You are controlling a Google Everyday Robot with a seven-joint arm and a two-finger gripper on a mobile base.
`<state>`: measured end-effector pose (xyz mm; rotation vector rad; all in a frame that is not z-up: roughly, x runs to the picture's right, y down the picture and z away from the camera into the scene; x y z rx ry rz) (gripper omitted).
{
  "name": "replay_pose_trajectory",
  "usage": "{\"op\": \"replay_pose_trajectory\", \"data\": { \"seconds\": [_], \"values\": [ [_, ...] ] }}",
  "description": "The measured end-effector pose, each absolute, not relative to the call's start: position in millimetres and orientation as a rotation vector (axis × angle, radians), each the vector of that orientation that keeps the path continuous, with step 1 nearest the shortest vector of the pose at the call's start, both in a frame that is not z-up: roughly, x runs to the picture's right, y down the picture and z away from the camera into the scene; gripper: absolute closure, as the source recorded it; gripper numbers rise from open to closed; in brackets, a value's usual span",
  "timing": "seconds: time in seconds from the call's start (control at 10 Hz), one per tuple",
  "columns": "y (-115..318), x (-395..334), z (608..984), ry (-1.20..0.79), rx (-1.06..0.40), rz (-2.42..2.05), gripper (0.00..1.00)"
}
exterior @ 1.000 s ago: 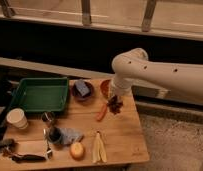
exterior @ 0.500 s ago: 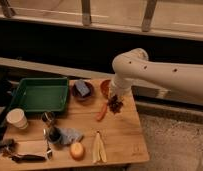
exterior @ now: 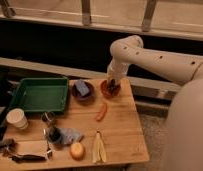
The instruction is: Place grapes in red bowl
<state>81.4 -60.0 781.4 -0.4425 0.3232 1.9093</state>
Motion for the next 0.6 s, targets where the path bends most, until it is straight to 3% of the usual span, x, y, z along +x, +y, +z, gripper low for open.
{"op": "replay_pose_trajectory", "data": {
  "seconds": [0.3,0.6],
  "values": [
    [-100,58,813,0.259,-0.465,1.907,0.98],
    [-96,36,836,0.239,-0.516,1.911,0.72]
  ]
}}
